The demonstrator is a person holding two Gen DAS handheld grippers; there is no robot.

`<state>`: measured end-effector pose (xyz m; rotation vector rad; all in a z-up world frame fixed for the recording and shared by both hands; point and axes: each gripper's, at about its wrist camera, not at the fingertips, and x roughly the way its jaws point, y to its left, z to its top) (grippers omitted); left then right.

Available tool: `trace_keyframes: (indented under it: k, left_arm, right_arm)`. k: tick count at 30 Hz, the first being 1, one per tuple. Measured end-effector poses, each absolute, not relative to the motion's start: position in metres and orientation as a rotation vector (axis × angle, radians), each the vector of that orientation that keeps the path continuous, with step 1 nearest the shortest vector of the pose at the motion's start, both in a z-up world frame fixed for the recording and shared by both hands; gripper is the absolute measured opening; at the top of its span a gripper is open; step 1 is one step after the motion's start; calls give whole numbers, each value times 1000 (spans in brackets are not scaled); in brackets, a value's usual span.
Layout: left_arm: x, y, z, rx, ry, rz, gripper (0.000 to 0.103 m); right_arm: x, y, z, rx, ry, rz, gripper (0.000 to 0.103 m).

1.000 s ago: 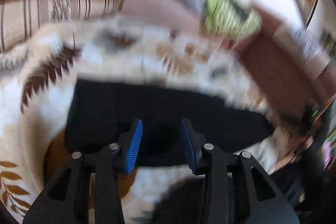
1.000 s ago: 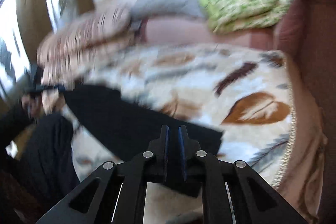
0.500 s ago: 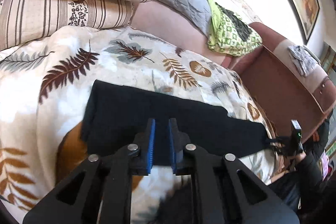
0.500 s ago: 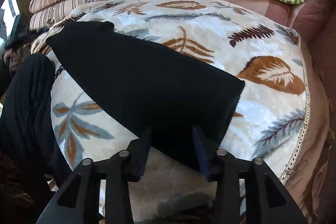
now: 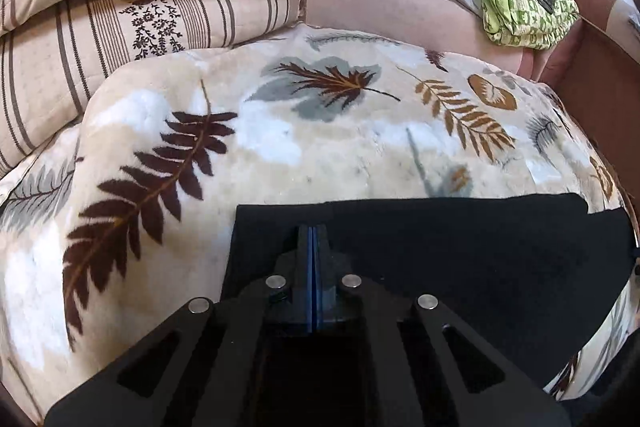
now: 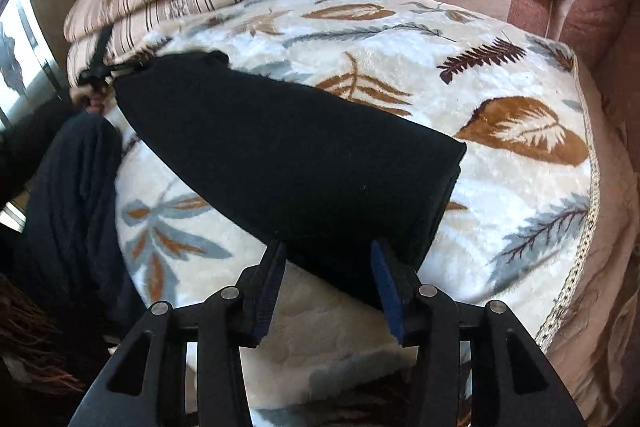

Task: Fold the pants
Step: 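Open the right tool to release the pants while the left tool lowers its edge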

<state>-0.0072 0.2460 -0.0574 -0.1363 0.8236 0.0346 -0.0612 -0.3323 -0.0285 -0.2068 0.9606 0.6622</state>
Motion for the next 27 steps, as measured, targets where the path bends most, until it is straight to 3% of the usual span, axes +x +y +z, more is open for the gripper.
trace_keyframes:
  k: [5, 7, 8, 9, 12, 16, 19, 23, 25, 27]
  left_arm:
    - [-21, 257, -49, -207, 823, 30, 1]
    - [-32, 255, -33, -219, 794, 78, 8]
    - [-41, 252, -22, -240, 763, 69, 10]
    - [-54, 247, -8, -290, 721, 17, 14]
    - [-74, 223, 5, -321, 699, -124, 31]
    - [-72, 213, -36, -270, 855, -100, 31]
    - [-75, 222, -56, -284, 826, -128, 29]
    - [-77, 218, -41, -278, 845, -108, 30]
    - [-77, 214, -29, -252, 822, -110, 36]
    - [-80, 215, -25, -243, 772, -91, 57]
  right_arm:
    - [-63, -381, 3, 31, 813, 588, 45]
    - [-61, -389, 12, 75, 768, 549, 44]
    - [-60, -385, 14, 63, 759, 550, 39]
    - [-60, -379, 13, 45, 763, 566, 31]
    - [-61, -347, 5, -73, 804, 642, 29]
    - [-47, -320, -42, -259, 1023, 548, 25]
    - [-50, -323, -41, -247, 1002, 568, 29]
    - [-50, -321, -28, -249, 958, 563, 29]
    - [-49, -319, -13, -219, 871, 551, 32]
    - [-42, -317, -1, -191, 782, 495, 50]
